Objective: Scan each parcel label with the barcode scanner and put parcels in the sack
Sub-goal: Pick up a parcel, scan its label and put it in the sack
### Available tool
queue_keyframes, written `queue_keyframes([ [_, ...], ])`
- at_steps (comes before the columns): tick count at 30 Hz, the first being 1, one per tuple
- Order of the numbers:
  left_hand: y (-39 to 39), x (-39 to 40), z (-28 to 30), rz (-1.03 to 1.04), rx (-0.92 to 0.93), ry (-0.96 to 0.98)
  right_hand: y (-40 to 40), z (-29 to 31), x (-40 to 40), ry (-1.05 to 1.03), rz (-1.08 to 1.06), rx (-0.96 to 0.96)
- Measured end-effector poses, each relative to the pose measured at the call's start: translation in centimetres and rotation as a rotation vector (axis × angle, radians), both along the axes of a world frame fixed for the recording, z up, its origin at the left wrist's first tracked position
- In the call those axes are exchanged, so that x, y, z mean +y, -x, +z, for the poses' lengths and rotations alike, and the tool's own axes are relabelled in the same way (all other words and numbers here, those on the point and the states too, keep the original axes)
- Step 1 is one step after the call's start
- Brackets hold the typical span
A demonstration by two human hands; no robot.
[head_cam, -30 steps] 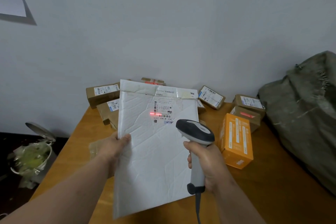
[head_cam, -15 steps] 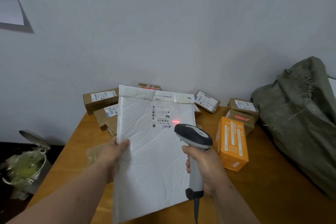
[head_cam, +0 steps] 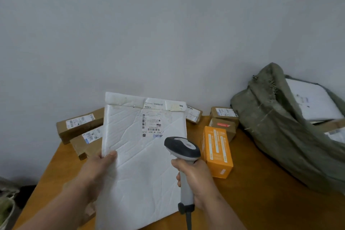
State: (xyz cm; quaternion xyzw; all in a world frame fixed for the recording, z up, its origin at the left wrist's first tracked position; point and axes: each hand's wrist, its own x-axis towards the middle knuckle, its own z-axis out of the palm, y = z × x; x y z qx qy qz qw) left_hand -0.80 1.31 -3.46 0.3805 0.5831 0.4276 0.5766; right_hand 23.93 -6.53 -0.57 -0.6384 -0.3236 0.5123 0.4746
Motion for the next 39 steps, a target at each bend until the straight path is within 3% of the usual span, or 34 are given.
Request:
queue_keyframes([
  [6, -3.5, 4.0, 7.7, -0.051, -0.258, -0.191, -3.1, 2.9, -1.1, -0.139, -0.192, 0.02],
  [11, -10.8, 5.1, 12.8, -0.066, -0.396, -0.303, -7.9, 5.3, -2.5, -0.213, -0.38, 0.048],
  [17, -24.2, 4.2, 16.1, -0.153, -0.448, -0.401, -16.9, 7.0, -5.4, -0.322, -0.622, 0.128],
  [22, -38.2, 1.9, 17.7, -0.151, -0.642, -0.294, -26.4, 7.5, -7.4, -0.374, -0.712, 0.201],
  [25, -46.3, 0.6, 18.3, -0.132, -0.646, -0.258, -33.0, 9.0, -9.1, -0.424, -0.74, 0.268],
  [28, -53.5, -0.1, 18.1, -0.22, -0.514, -0.161, -39.1, 10.2, -11.0, -0.456, -0.805, 0.291],
  [30, -57.5, -0.9, 17.8, -0.386, -0.387, -0.114, -42.4, 10.6, -11.9, -0.457, -0.811, 0.253],
  [33, -61.5, -0.7, 16.2, -0.637, 0.249, -0.264, -46.2, 10.3, -11.9, -0.41, -0.837, 0.192],
  [35, -62.1, 0.8, 14.9, -0.576, 0.672, -0.391, -47.9, 10.2, -11.4, -0.366, -0.886, 0.085],
  [36, -62.0, 1.7, 14.5, -0.505, 0.785, -0.414, -48.6, 10.0, -11.0, -0.355, -0.911, 0.029],
  [39, -60.8, 4.4, 13.3, -0.375, 0.81, -0.382, -49.6, 9.4, -9.5, -0.285, -0.893, -0.151],
])
